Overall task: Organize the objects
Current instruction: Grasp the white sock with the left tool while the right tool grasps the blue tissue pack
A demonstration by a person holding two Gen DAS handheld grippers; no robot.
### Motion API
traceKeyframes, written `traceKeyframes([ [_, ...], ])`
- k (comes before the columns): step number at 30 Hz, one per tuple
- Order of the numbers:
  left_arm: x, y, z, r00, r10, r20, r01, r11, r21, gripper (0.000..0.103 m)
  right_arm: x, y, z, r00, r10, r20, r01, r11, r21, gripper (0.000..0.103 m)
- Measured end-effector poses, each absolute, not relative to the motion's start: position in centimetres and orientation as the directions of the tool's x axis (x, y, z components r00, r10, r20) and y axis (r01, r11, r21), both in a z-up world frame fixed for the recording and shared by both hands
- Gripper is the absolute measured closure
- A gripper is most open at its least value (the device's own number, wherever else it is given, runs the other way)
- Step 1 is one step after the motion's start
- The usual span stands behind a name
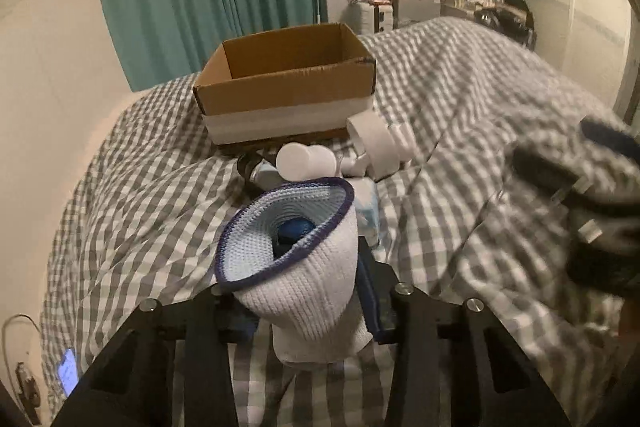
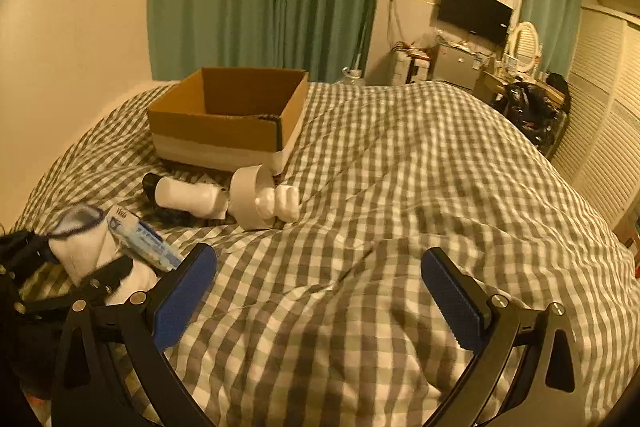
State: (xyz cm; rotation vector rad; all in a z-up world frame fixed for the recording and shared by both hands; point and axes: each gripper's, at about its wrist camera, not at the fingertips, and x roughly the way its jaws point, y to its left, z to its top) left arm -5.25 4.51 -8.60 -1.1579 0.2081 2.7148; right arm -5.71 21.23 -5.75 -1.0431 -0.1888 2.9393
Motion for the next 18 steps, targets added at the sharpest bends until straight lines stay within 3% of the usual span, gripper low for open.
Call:
traceKeyframes([
  [4,-6.1,2.7,-6.1,-0.713,0.121,-0.691,-0.176,-0.984,0.009,0.064,-7.3,20.3,-6.0,-0.762,0.035,-0.646,0.062,-0.99,-0.126,0.0],
  [10,-8.7,0.5,-2.8,-0.766,0.06,-0.64,-0.114,-0.992,0.044,0.064,-11.1,18.7,-7.0,-0.723,0.012,-0.691,0.11,-0.985,-0.133,0.0],
  [18,-13.7,-1.4,-4.1,-0.76,-0.04,-0.649,-0.019,-0.996,0.084,0.064,-14.7,15.5,-9.5,-0.624,-0.121,-0.772,0.231,-0.972,-0.034,0.001],
])
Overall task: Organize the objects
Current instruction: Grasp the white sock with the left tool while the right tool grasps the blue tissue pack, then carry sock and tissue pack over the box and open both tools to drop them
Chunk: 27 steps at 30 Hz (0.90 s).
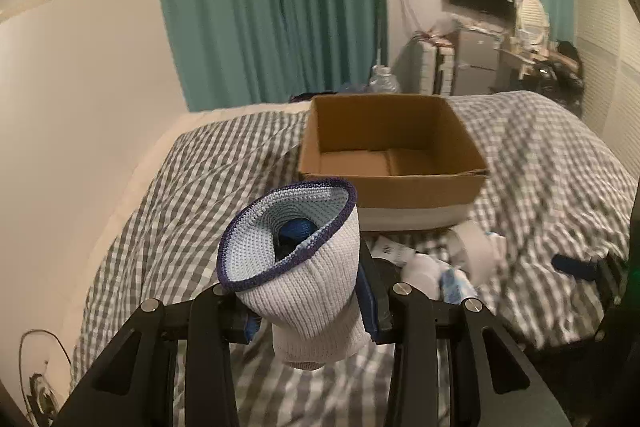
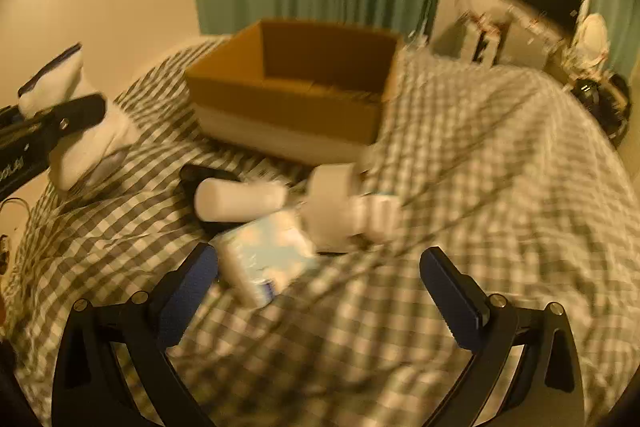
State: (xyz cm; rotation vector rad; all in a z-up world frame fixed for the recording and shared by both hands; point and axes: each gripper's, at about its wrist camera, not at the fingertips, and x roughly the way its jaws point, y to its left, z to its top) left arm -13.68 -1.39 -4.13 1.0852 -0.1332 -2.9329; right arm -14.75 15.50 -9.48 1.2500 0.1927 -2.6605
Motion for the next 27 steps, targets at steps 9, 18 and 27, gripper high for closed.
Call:
traceKeyframes([
  [9,-14.6,-2.3,-8.6,-0.712,-0.029,-0.702,0.002,-0.999,0.039,0.064,-18.2,13.4,-15.9,-0.459,-0.148,-0.876,0.285,-0.958,0.012,0.028],
  [18,-12.9,-2.4,-8.5,-0.701,-0.01,-0.713,0.005,-1.0,0.01,0.064,-15.5,14.0,-13.0,-0.542,-0.114,-0.832,0.263,-0.964,-0.04,0.031],
  [27,-8.2,-1.2,-4.0,-0.738,0.026,-0.674,-0.026,-1.0,-0.011,0.064,-11.2,14.7,-6.3,-0.677,-0.099,-0.729,0.229,-0.97,-0.08,0.031],
])
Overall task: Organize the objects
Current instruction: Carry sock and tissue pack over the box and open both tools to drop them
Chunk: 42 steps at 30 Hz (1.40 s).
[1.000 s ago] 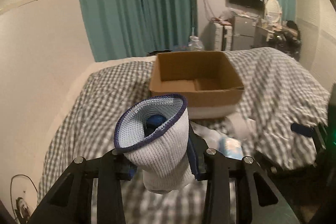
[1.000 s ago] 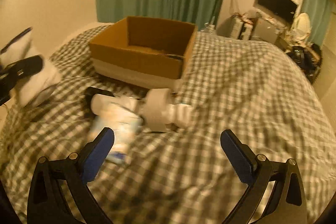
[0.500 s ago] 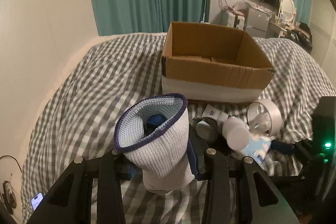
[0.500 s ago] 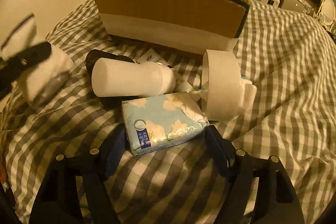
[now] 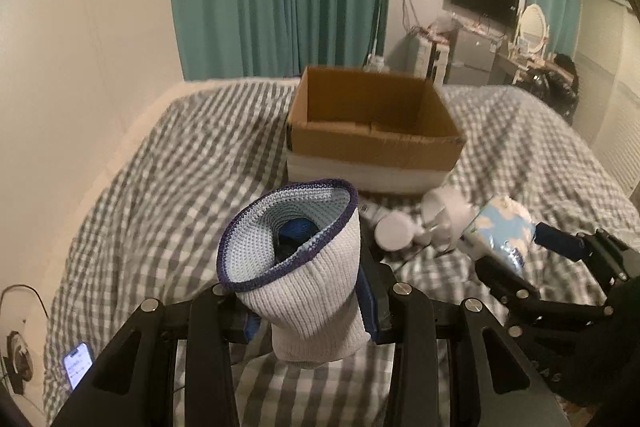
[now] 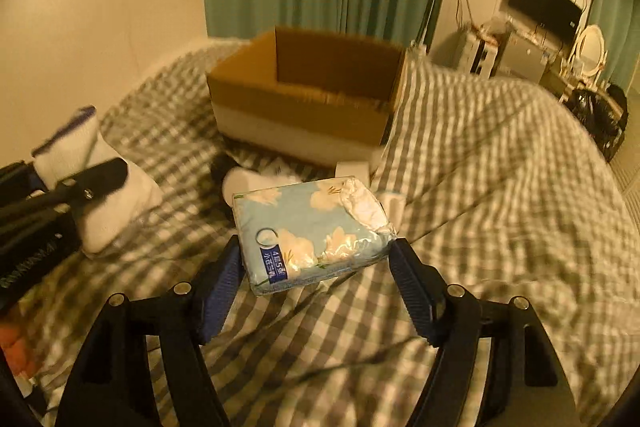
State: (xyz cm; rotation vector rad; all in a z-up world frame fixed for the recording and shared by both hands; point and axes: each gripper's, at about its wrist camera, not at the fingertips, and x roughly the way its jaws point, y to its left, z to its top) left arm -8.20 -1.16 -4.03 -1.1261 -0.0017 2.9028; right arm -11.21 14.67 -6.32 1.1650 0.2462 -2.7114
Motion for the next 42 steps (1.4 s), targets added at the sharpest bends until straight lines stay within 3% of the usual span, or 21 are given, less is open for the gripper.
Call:
traceKeyframes([
  [8,-9.2,-0.6,2.2,-0.781,0.044,-0.623,-0.052,-0.999,-0.006,0.064,-11.1,15.5,2.9,-0.756,-0.115,-0.644,0.243,-0.963,-0.114,0.031],
  [18,-21.9,-0.1,5.7,-0.779,0.06,-0.625,-0.1,-0.995,0.029,0.064,-22.0,14.6,7.9,-0.77,-0.112,-0.629,0.253,-0.958,-0.138,0.031],
  [23,-29.0,-0.3,3.3,-0.748,0.081,-0.659,-0.12,-0.993,0.014,0.064,-29.4,13.6,5.5,-0.743,-0.114,-0.659,0.265,-0.955,-0.134,0.031],
  [30,-36.1,-0.6,-3.2,-0.693,0.09,-0.715,-0.136,-0.991,0.008,0.064,-38.0,12.7,-1.9,-0.687,-0.073,-0.723,0.281,-0.944,-0.173,0.031],
  [39,-39.2,-0.1,-6.8,-0.675,0.159,-0.72,-0.201,-0.979,-0.027,0.064,-40.8,11.4,-6.7,-0.656,-0.118,-0.745,0.338,-0.929,-0.15,0.03],
  [42,-39.4,-0.2,-6.9,-0.678,0.176,-0.714,-0.207,-0.977,-0.044,0.057,-40.3,11.2,-6.7,-0.663,-0.135,-0.736,0.357,-0.921,-0.154,0.021],
])
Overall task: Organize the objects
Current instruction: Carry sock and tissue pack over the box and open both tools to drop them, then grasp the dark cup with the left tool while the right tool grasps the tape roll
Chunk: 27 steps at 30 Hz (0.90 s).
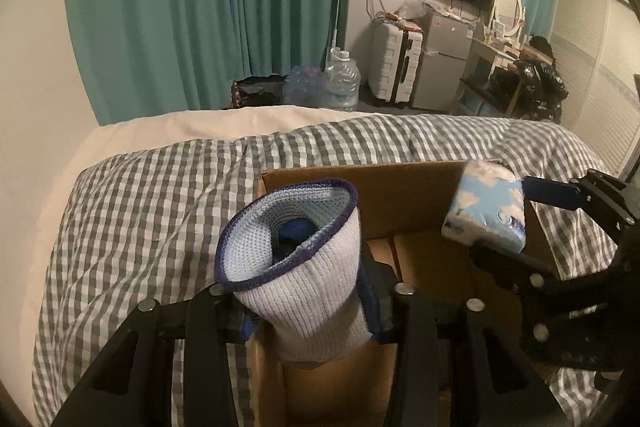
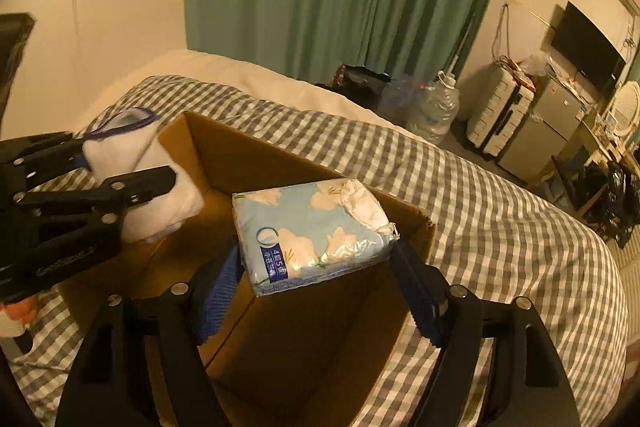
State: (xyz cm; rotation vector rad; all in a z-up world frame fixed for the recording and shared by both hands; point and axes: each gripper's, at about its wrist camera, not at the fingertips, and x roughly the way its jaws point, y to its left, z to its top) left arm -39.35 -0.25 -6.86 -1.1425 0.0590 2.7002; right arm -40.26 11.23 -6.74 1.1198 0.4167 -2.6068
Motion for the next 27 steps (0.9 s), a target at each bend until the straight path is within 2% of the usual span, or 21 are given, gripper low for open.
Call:
traceKeyframes([
  [1,-39.2,-0.3,-6.8,-0.676,0.189,-0.712,-0.21,-0.976,-0.06,0.049,-39.8,11.4,-6.4,-0.674,-0.14,-0.725,0.355,-0.922,-0.152,0.016],
  [2,-39.1,-0.4,-6.6,-0.672,0.204,-0.712,-0.216,-0.973,-0.074,0.035,-39.3,11.6,-6.0,-0.687,-0.142,-0.712,0.346,-0.926,-0.149,0.009],
  [4,-38.2,-0.2,-5.9,-0.682,0.19,-0.706,-0.207,-0.976,-0.063,0.015,-38.1,12.0,-4.8,-0.706,-0.156,-0.691,0.344,-0.928,-0.142,0.009],
  [10,-34.4,-0.6,-1.5,-0.723,0.159,-0.672,-0.196,-0.98,-0.021,0.013,-33.2,13.8,-0.6,-0.737,-0.127,-0.664,0.314,-0.934,-0.17,0.008],
  [15,-29.6,-1.5,0.9,-0.757,0.033,-0.652,-0.091,-0.994,0.056,0.01,-28.5,16.0,1.5,-0.746,-0.036,-0.665,0.224,-0.954,-0.199,0.008],
  [17,-27.9,-1.9,0.7,-0.752,0.018,-0.658,-0.077,-0.995,0.06,0.01,-26.8,16.6,1.3,-0.73,-0.052,-0.682,0.226,-0.959,-0.169,0.008],
  [21,-24.3,-2.5,-1.0,-0.734,0.083,-0.674,-0.097,-0.995,-0.017,0.01,-23.5,17.3,-0.9,-0.713,-0.087,-0.695,0.222,-0.969,-0.106,0.008],
  [25,-22.3,-2.5,-3.8,-0.715,0.075,-0.695,-0.052,-0.997,-0.055,0.01,-22.2,16.1,-4.6,-0.688,-0.065,-0.722,0.226,-0.966,-0.128,0.008],
  [27,-21.6,-2.1,-5.8,-0.711,0.044,-0.701,-0.028,-0.999,-0.033,0.01,-21.9,15.6,-6.5,-0.675,-0.041,-0.736,0.219,-0.965,-0.147,0.008],
])
